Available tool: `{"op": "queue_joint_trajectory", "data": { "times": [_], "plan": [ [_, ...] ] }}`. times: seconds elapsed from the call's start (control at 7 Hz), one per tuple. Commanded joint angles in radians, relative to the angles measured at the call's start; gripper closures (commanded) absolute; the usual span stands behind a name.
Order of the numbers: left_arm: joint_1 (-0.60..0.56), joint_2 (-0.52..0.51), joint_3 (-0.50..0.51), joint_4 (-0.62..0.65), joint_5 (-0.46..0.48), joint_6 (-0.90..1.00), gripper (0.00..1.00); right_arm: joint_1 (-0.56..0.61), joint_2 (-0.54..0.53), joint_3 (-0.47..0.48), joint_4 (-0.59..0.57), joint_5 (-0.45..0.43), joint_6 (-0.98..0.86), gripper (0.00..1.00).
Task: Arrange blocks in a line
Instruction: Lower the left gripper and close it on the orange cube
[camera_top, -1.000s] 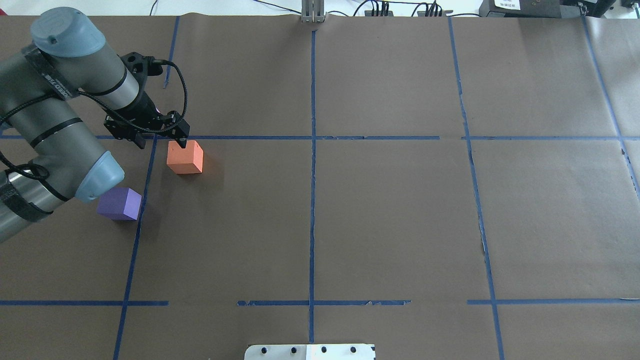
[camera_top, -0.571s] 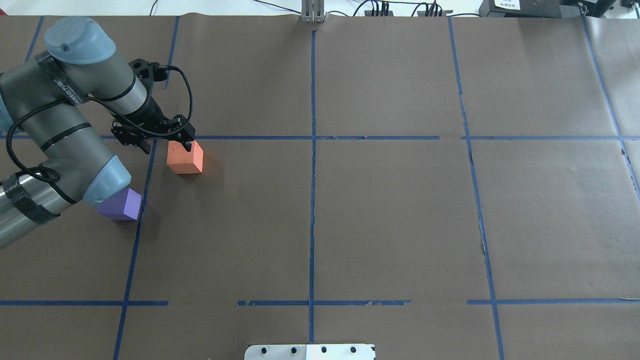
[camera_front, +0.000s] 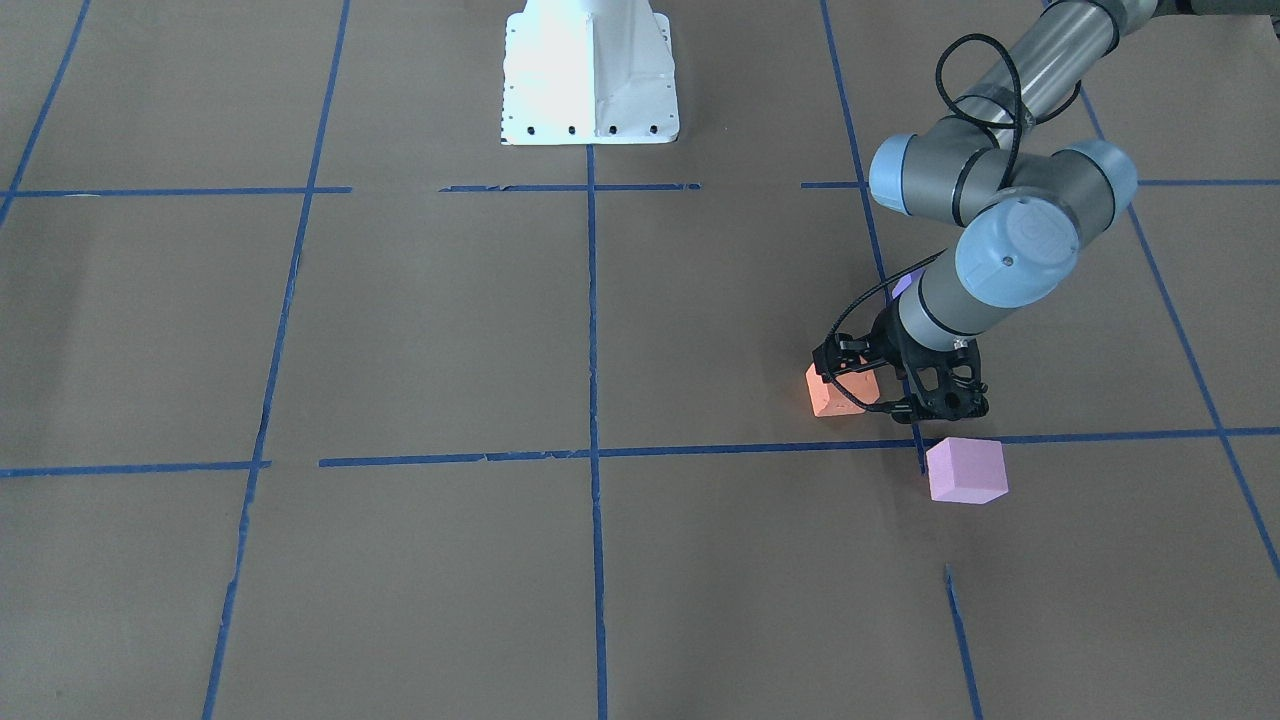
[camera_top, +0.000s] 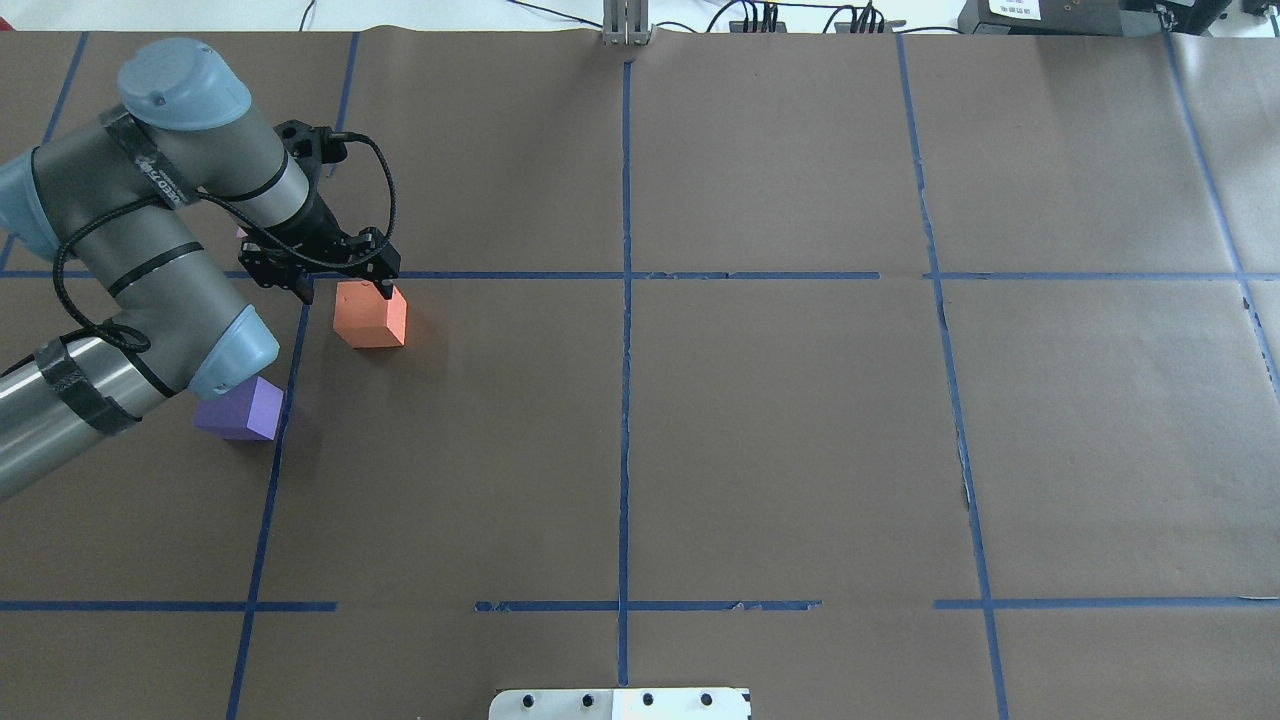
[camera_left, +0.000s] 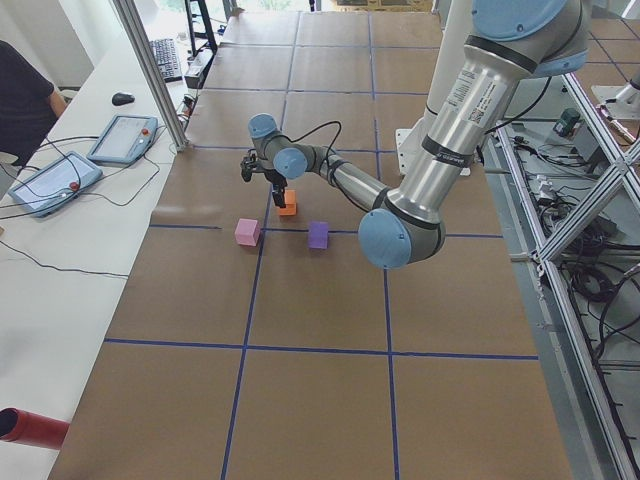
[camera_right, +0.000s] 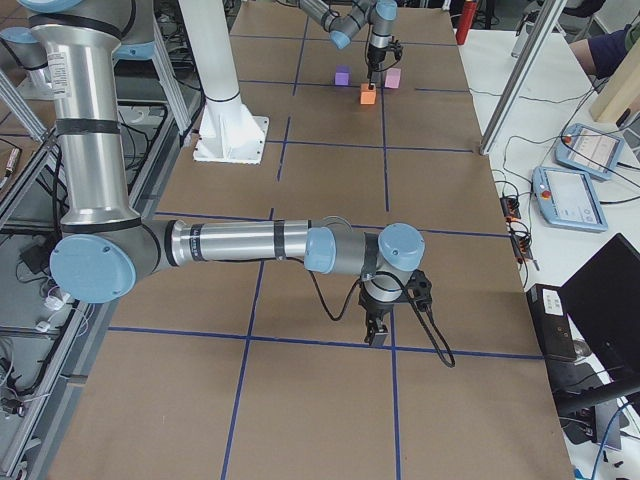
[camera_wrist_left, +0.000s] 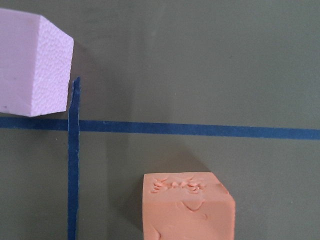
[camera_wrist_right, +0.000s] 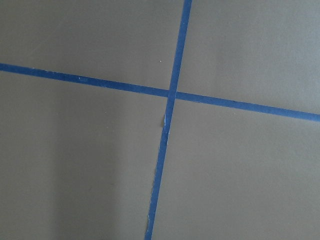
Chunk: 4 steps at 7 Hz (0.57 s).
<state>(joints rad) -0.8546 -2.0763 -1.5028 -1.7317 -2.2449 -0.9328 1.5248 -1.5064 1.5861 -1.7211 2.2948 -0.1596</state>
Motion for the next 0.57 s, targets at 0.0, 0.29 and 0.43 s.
{"op": "queue_joint_trajectory", "data": {
  "times": [0.0, 0.29, 0.43],
  "plan": [
    [0.012, -0.002, 0.029, -0.034, -0.001, 0.000, 0.00, 0.000, 0.000, 0.000, 0.000, 0.000, 0.000, 0.00],
    [0.022, -0.002, 0.036, -0.046, -0.001, 0.000, 0.01, 0.000, 0.000, 0.000, 0.000, 0.000, 0.000, 0.00],
    [0.032, -0.004, 0.058, -0.067, 0.001, 0.000, 0.02, 0.000, 0.000, 0.000, 0.000, 0.000, 0.000, 0.00]
  ]
}}
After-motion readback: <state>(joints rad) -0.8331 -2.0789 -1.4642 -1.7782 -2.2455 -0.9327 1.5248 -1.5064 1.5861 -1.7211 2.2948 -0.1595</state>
